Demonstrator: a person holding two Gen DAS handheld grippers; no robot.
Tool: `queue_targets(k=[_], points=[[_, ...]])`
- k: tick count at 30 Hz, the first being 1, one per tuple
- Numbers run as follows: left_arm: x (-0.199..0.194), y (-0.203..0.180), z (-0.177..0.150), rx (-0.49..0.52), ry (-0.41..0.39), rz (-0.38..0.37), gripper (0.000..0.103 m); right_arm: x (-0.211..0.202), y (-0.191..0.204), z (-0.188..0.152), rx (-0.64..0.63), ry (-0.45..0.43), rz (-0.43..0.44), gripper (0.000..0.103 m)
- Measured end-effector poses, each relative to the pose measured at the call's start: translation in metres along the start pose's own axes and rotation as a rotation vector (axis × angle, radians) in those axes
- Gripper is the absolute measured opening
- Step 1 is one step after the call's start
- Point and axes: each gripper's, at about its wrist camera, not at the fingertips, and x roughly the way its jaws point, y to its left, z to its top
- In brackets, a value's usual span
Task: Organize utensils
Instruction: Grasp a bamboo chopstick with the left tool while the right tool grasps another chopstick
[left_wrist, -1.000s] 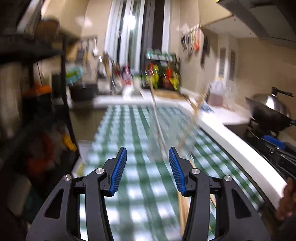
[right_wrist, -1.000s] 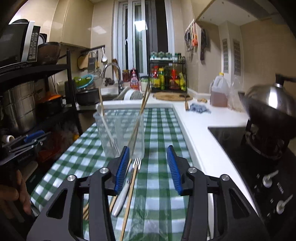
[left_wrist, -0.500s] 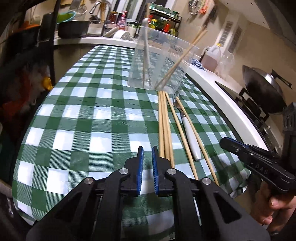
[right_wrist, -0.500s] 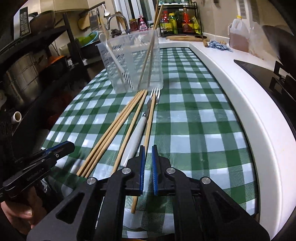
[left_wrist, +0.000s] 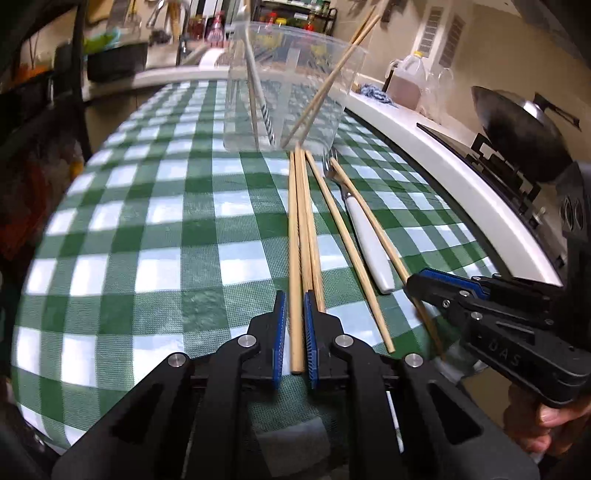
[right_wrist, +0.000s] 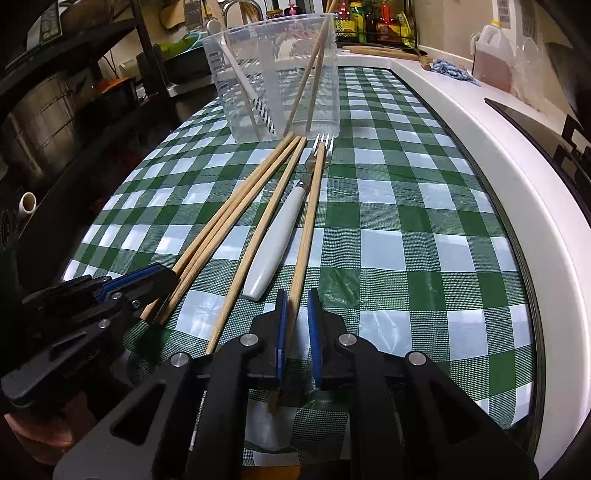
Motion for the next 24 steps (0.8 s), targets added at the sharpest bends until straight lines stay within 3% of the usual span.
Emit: queue_targets(k=[9, 15, 19, 24], points=[[0.002, -0.007, 0.001, 0.068, -0.018, 0.072, 0.007, 0.001, 0.003, -0.002, -0.006, 0.009, -0.011, 0.008], [-0.004, 0.007, 0.000, -0.023, -0.012, 0.099, 0.007, 0.001, -0.002, -0.001, 0.025, 0.019, -0.003, 0.007], [-0.014, 0.019, -0.011, -0.084, -0.048, 0.137, 0.007, -0.001, -0.004, 0.001, 0.030, 0.017, -0.020, 0.007], [-0.023, 0.022, -0.025, -0.035, -0.098, 0.168, 0.007, 0.001, -0.004, 0.000, 0.018, 0.011, -0.062, 0.007]])
